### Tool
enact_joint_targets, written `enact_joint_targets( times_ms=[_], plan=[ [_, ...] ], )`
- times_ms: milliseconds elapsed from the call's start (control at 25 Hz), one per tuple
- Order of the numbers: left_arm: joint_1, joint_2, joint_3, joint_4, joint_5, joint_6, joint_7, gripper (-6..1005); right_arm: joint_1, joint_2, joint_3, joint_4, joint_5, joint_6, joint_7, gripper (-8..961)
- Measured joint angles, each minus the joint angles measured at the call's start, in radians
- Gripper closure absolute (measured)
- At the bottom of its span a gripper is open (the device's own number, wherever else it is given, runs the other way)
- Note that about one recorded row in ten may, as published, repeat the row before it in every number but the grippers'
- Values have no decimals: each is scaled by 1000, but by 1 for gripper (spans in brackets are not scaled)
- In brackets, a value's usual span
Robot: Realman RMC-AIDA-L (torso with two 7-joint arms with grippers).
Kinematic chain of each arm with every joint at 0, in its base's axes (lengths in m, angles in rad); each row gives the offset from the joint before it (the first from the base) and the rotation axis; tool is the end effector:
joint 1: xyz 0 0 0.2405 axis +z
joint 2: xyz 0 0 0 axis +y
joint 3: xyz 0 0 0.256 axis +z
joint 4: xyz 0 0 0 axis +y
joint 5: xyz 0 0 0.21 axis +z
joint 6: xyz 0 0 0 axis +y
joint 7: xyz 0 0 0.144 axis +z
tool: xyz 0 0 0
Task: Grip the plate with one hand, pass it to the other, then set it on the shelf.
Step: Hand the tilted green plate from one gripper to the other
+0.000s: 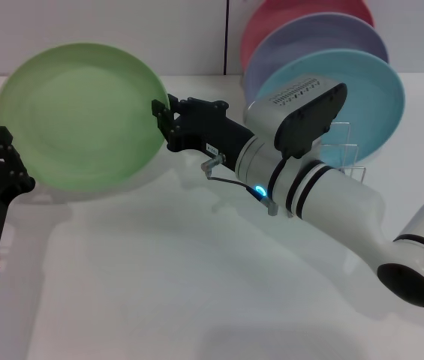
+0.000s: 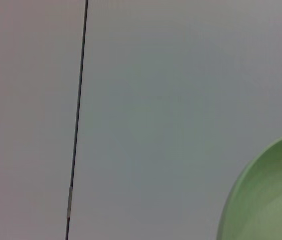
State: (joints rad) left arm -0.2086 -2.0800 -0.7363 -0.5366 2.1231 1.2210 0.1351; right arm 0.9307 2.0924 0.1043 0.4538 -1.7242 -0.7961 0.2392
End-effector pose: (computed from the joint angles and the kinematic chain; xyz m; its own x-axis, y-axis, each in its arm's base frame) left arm -0.3020 0.2840 -0.0330 0.6644 -0.1291 0.7361 0.7368 -0.0517 -0.6741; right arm 0.1386 0.3817 -0.1432 0.6763 -0.1970 -0.7098 -0.6222 -0.6686 -0.4073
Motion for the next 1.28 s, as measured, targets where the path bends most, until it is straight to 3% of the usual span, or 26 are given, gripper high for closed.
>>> enact_joint_targets(
  times_ms=[1280],
  plan=[
    [-2, 0, 2, -2, 0, 0, 14, 968, 0, 0, 2, -4, 0, 14, -11, 819]
  ],
)
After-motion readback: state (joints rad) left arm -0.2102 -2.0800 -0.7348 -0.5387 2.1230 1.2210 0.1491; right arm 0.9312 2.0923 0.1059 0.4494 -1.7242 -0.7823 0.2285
